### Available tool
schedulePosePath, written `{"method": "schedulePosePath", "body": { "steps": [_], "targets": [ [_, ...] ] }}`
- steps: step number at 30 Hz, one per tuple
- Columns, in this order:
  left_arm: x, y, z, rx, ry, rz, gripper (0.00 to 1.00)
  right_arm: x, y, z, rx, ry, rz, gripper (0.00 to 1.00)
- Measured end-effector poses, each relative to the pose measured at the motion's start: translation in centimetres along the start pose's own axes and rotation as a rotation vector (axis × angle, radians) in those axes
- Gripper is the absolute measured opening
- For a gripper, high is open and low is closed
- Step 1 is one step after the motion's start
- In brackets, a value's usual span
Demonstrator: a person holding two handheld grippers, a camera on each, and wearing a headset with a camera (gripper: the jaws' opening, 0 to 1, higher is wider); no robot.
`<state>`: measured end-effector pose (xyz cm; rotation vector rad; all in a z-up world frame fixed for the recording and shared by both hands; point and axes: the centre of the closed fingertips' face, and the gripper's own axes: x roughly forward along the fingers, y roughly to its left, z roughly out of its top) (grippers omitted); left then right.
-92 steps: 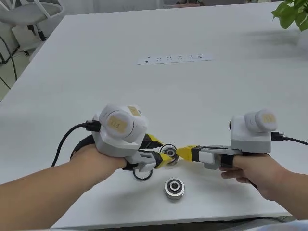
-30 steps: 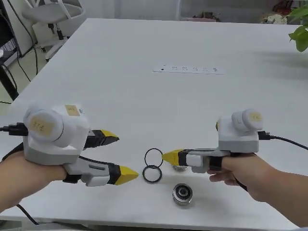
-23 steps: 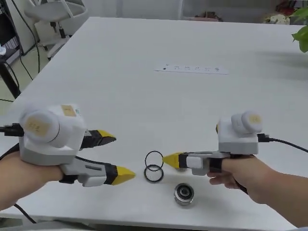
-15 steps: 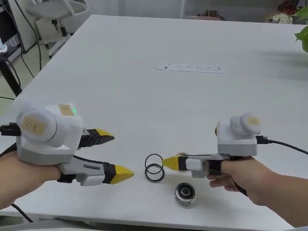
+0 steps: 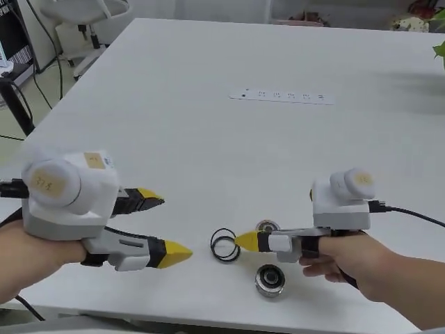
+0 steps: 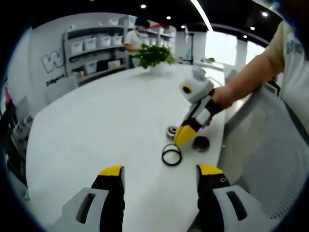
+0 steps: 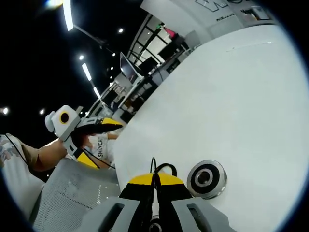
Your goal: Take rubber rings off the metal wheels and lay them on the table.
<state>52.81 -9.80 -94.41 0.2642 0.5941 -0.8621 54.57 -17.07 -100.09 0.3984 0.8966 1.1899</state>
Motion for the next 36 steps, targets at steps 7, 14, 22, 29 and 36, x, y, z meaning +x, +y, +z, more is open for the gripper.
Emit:
{"method": "schedulePosePath", "body": {
  "steps": [7, 14, 22, 29, 36],
  "targets": [
    [0.12, 0.01, -0.31, -0.005, 0.007, -0.002, 0.61, 0.03, -0.38, -0.37, 0.007, 0.011, -0.01, 0.0],
    [0.24, -0.12, -0.56, -0.01, 0.012, -0.007, 0.61, 0.02, -0.7, -0.48, 0.013, 0.015, -0.027, 0.0],
    [0.27, -0.16, -0.59, -0.011, 0.015, -0.008, 0.61, 0.05, -0.83, -0.66, -0.003, 0.029, -0.044, 0.01],
    [0.22, -0.32, -0.76, -0.013, 0.021, -0.01, 0.61, 0.21, -0.74, -0.87, -0.03, 0.044, -0.053, 0.07],
    [0.25, -0.46, -0.74, -0.011, 0.026, -0.013, 0.61, 0.26, -0.41, -1.01, -0.079, 0.068, -0.058, 0.13]
  ]
}}
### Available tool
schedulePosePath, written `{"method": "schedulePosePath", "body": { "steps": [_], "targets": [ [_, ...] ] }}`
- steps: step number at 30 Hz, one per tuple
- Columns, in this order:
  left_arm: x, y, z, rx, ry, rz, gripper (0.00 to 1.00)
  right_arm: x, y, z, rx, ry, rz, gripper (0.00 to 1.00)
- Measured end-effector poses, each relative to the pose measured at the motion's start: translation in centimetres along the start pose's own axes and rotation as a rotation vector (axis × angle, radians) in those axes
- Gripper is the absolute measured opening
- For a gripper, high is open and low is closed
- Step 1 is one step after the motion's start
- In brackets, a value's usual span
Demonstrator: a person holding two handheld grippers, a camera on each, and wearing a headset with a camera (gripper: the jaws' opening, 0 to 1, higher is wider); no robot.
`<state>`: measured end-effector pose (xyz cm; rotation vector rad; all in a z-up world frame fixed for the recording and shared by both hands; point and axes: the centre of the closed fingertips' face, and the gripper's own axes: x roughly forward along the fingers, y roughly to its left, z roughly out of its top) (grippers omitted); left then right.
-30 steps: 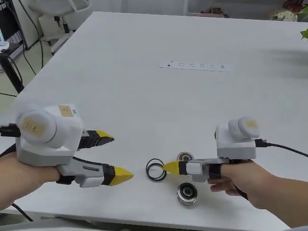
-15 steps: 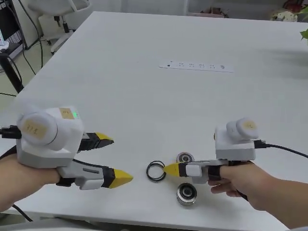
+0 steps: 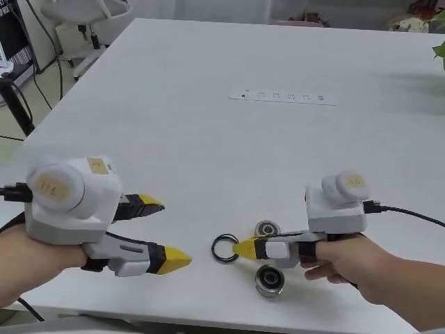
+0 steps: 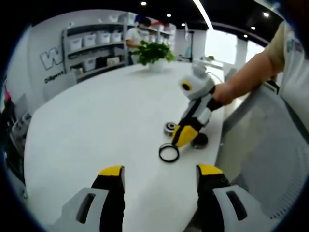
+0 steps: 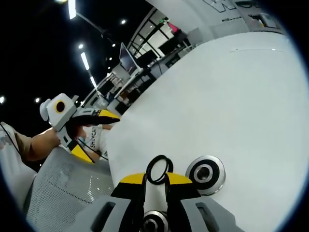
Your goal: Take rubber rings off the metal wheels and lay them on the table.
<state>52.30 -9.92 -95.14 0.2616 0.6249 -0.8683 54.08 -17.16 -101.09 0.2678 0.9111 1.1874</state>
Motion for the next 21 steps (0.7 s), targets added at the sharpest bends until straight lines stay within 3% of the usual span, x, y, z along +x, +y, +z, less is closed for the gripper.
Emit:
{"method": "schedulePosePath", "body": {
  "steps": [21],
  "targets": [
    [-0.4, -0.5, 0.1, 0.007, 0.012, -0.004, 0.6, -1.2, 1.3, -0.3, -0.099, 0.043, -0.011, 0.36]
  ]
}}
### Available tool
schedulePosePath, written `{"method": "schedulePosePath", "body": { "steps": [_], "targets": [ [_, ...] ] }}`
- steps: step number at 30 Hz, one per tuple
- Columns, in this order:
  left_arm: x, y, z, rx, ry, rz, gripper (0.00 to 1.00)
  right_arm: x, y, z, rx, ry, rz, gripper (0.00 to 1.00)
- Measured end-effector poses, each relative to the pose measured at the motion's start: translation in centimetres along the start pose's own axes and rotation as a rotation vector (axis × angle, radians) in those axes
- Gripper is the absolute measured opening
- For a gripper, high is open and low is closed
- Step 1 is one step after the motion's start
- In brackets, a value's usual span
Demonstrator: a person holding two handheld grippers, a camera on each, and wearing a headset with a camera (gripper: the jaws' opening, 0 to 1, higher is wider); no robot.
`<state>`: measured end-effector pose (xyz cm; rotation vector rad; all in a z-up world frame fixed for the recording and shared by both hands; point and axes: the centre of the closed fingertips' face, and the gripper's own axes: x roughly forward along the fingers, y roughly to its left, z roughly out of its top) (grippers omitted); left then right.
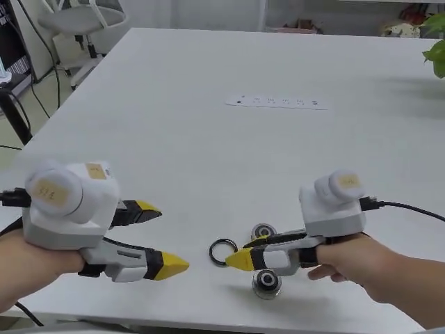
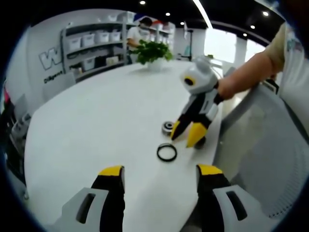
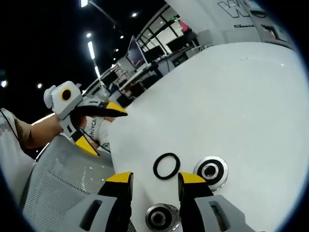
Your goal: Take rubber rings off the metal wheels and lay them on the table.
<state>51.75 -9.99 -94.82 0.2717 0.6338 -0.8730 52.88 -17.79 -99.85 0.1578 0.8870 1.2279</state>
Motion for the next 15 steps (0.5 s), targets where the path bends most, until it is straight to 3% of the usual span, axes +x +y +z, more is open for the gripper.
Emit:
{"method": "schedulePosePath", "body": {
  "steps": [15],
  "targets": [
    [-0.9, -0.9, 1.3, 0.0, -0.025, -0.009, 0.62, -4.0, 0.6, 1.7, -0.148, -0.079, -0.066, 0.51]
  ]
}}
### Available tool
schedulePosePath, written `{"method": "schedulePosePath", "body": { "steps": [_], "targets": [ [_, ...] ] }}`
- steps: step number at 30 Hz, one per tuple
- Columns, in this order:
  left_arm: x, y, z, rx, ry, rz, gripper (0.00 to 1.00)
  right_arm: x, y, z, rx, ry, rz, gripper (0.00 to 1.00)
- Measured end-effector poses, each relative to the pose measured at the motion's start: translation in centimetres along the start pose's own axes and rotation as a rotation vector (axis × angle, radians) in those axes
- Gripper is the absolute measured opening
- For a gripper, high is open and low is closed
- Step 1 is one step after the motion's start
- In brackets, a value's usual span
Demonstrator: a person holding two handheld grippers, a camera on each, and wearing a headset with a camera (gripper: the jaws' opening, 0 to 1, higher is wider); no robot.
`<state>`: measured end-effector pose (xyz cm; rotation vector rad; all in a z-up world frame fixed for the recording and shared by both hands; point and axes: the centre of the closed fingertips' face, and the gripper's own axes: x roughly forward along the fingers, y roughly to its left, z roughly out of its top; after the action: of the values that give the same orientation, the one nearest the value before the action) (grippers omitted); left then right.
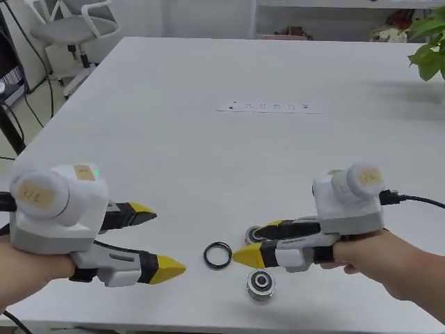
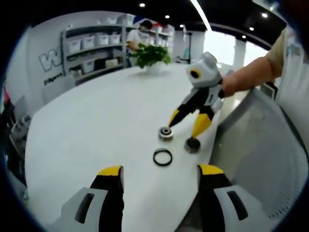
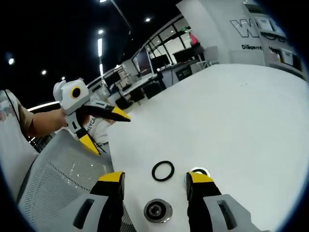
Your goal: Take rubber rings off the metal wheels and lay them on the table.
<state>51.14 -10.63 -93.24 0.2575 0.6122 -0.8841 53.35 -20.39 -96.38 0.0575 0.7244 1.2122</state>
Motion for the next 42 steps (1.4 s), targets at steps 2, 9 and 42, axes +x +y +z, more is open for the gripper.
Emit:
{"method": "schedulePosePath", "body": {
  "steps": [2, 9, 42],
  "targets": [
    [-0.2, -0.2, 0.3, 0.004, -0.003, -0.003, 0.63, -0.5, 0.0, 0.0, -0.014, -0.007, -0.01, 0.53],
    [-0.6, -0.7, 1.1, 0.014, -0.017, -0.007, 0.64, -2.7, -0.1, 0.4, -0.057, -0.048, -0.051, 0.63],
    [-2.3, -2.6, 1.4, 0.024, -0.069, 0.044, 0.69, -10.1, 0.8, -2.3, -0.224, -0.055, -0.216, 0.8]
  ]
}}
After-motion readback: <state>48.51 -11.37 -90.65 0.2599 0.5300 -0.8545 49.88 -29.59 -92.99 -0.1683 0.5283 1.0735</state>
